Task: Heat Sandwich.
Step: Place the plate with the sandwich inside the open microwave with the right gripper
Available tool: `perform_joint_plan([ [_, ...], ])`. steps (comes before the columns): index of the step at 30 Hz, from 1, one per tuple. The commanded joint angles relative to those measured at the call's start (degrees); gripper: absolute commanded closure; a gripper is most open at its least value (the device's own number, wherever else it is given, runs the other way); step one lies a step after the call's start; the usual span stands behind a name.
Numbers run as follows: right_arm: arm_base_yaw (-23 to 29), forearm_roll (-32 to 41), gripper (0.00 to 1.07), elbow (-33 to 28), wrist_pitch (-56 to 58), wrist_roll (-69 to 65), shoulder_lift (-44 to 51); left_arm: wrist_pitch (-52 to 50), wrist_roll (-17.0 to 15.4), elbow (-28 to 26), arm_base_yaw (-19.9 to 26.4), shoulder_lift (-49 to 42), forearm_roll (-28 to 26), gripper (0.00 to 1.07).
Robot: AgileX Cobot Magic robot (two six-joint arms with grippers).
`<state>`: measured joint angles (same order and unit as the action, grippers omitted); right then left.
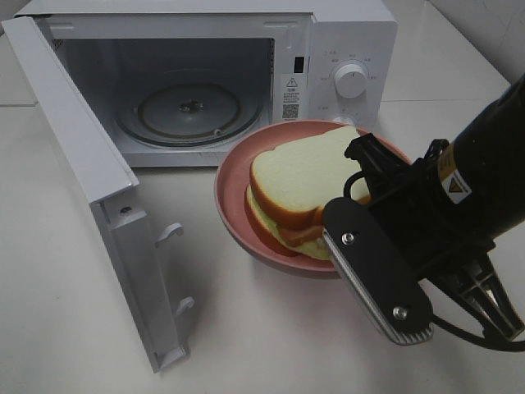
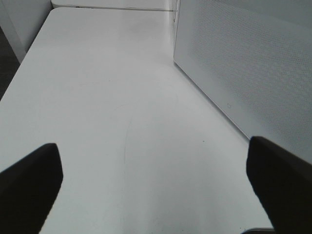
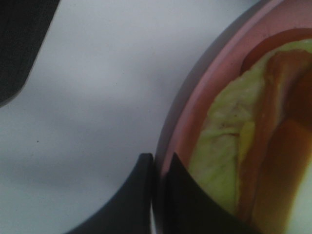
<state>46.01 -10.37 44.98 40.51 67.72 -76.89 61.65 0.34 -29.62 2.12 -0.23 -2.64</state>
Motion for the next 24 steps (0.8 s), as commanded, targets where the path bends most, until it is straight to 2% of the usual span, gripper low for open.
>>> perform_joint_plan([
  [1,0.1,0.3,1.05,-0.1,-1.4,4.9,0.8,-0.6,-0.3,0.0,0.0,-1.1,-0.2,0.09],
  [4,0.1,0.2,1.07,-0.1,-1.5,6.2,0.7,-0.6,-0.3,0.0,0.0,-1.1,-0.2,0.09],
  [20,-0.1,0.5,1.07,0.1,-4.1,11.1,-2.8,-0.6,-0.3,0.0,0.0,-1.1,-0.2,0.09],
  [24,-2.7,3.4,1.07,0.1,-4.8,14.1,-2.8,-0.6,-0.3,0.0,0.0,-1.1,-0.2,0.09],
])
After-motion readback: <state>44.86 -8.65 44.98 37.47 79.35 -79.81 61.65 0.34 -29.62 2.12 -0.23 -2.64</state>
